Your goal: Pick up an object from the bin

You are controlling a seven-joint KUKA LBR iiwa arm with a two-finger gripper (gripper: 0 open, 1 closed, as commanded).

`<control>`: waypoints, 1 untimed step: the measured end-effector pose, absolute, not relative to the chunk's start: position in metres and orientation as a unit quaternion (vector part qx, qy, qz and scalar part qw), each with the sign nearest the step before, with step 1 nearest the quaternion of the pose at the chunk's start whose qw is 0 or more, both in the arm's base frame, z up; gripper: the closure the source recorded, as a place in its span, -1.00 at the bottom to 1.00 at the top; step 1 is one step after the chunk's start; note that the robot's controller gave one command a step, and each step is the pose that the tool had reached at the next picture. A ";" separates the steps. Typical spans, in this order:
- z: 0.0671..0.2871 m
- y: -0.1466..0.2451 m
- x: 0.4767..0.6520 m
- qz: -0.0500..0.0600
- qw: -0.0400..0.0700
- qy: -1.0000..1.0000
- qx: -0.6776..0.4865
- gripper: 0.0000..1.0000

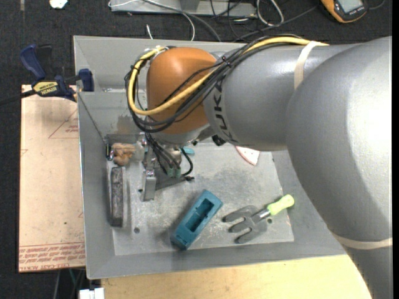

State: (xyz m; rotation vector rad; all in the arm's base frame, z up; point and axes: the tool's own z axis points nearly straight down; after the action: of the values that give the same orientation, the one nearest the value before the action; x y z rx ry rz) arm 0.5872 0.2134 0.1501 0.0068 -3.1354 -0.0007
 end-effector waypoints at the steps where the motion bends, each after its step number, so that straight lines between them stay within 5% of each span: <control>1: 0.155 0.212 0.589 -0.001 0.000 -1.000 0.000 -1.00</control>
Offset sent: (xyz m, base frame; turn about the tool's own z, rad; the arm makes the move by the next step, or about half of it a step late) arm -0.0056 -0.0592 -0.0575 0.1236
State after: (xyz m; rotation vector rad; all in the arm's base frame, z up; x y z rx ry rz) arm 0.5889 0.2124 0.1552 0.0014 -3.1423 -0.0031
